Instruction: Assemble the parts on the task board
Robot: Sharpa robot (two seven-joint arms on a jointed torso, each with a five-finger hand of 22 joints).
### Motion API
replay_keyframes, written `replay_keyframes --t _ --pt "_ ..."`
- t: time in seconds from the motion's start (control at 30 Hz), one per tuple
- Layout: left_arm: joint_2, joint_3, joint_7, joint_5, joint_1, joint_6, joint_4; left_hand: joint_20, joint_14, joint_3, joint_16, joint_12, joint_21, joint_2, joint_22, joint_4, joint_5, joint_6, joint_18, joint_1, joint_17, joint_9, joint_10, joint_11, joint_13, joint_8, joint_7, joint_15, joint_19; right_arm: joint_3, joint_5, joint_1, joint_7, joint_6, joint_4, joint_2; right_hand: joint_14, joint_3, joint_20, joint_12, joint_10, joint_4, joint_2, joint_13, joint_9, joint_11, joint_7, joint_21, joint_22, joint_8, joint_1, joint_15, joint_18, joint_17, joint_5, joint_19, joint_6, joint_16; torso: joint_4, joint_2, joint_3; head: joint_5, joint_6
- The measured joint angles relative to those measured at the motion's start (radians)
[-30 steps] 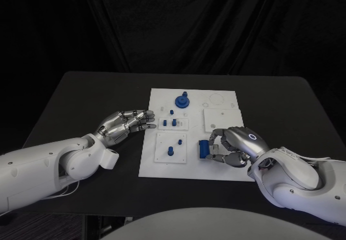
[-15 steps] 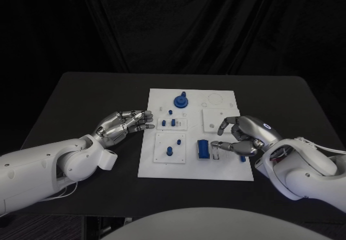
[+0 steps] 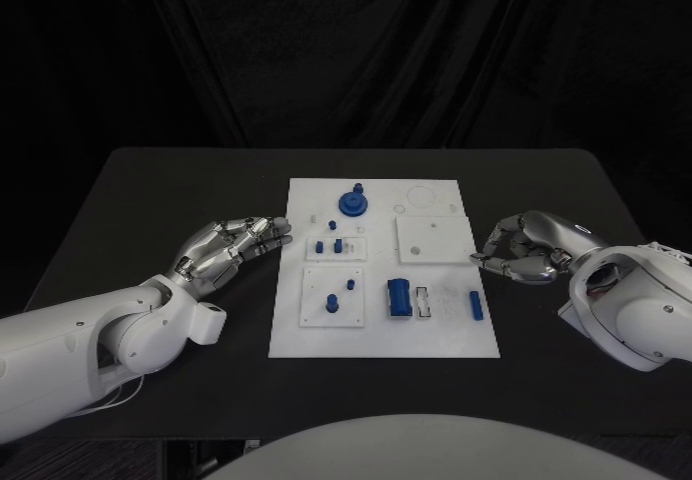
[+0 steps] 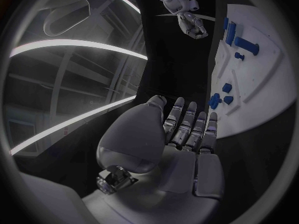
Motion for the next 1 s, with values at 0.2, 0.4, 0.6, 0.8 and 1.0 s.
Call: replay_keyframes --t 0.2,0.4,0.6,0.8,1.0 --pt "-0.005 0.000 0.015 -0.037 0.000 -0.058 0.013 -0.021 -0.049 -0.019 -0.056 -0.018 -0.007 0.004 -0.018 -0.005 0.001 -0.044 0.000 -0.008 -0.005 -0.009 -0.019 -0.026 -0.001 -0.022 -0.021 -0.029 -0.010 -0.001 -0.006 0.002 -0.070 0.082 -0.003 -0.022 0.000 0.004 0.000 0.000 0.000 -0.004 0.001 0.000 -0.005 0.000 -0.005 0.004 0.000 -0.013 -0.025 0.000 0.000 0.000 0.005 0.000 0.023 0.000 0.0013 0.001 -0.0022 -0.031 0.000" --pt "-0.009 0.000 0.020 -0.064 0.000 -0.084 0.019 -0.001 -0.041 -0.019 -0.053 -0.018 -0.009 0.008 -0.013 -0.005 0.010 -0.014 0.017 0.023 -0.005 -0.005 -0.013 -0.020 -0.001 -0.022 -0.004 -0.021 0.000 -0.001 -0.058 -0.003 -0.111 0.151 -0.010 -0.011 -0.002 0.007 0.000 0.000 0.000 -0.001 -0.007 0.000 -0.007 0.000 -0.008 0.008 0.001 -0.029 -0.033 -0.002 0.000 0.000 0.005 0.000 0.047 0.000 -0.0014 0.005 -0.0017 -0.053 0.000" --pt "-0.011 0.000 0.023 -0.080 0.000 -0.091 0.020 0.021 -0.030 -0.014 -0.044 -0.018 0.001 0.012 -0.002 -0.010 0.017 -0.007 0.026 0.045 -0.004 -0.004 -0.008 -0.015 -0.001 -0.021 -0.004 -0.011 0.021 -0.001 -0.124 -0.021 -0.134 0.196 -0.012 0.019 0.000 0.007 -0.003 0.000 0.000 -0.001 -0.010 0.000 -0.008 -0.007 -0.010 0.012 0.001 -0.047 -0.046 -0.007 0.000 0.000 -0.016 -0.003 0.071 0.000 -0.0025 0.009 -0.0018 -0.075 0.000" --pt "-0.011 0.000 0.024 -0.088 0.000 -0.090 0.018 0.028 -0.023 -0.003 -0.037 -0.018 0.001 0.012 -0.001 -0.013 0.021 -0.007 0.033 0.058 -0.003 -0.004 -0.004 -0.011 0.000 -0.021 -0.004 -0.004 0.028 -0.001 -0.163 -0.035 -0.144 0.220 -0.010 0.044 0.000 0.007 -0.007 0.000 0.000 -0.001 -0.010 0.000 -0.008 -0.007 -0.015 0.021 0.001 -0.055 -0.057 -0.007 0.000 0.000 -0.034 0.000 0.087 0.000 -0.0031 0.010 -0.0017 -0.088 0.000" --pt "-0.011 0.000 0.025 -0.092 0.000 -0.087 0.016 0.031 -0.020 -0.002 -0.037 -0.018 0.005 0.008 0.001 -0.013 0.025 -0.004 0.033 0.062 -0.003 -0.004 0.000 -0.007 0.000 -0.021 0.000 -0.001 0.031 -0.001 -0.187 -0.052 -0.149 0.233 -0.011 0.056 0.000 0.007 -0.007 0.000 0.000 -0.001 -0.010 0.000 -0.008 -0.007 -0.016 0.022 0.001 -0.059 -0.057 -0.007 0.000 0.000 -0.034 0.000 0.094 0.000 -0.0036 0.009 -0.0010 -0.090 0.000"
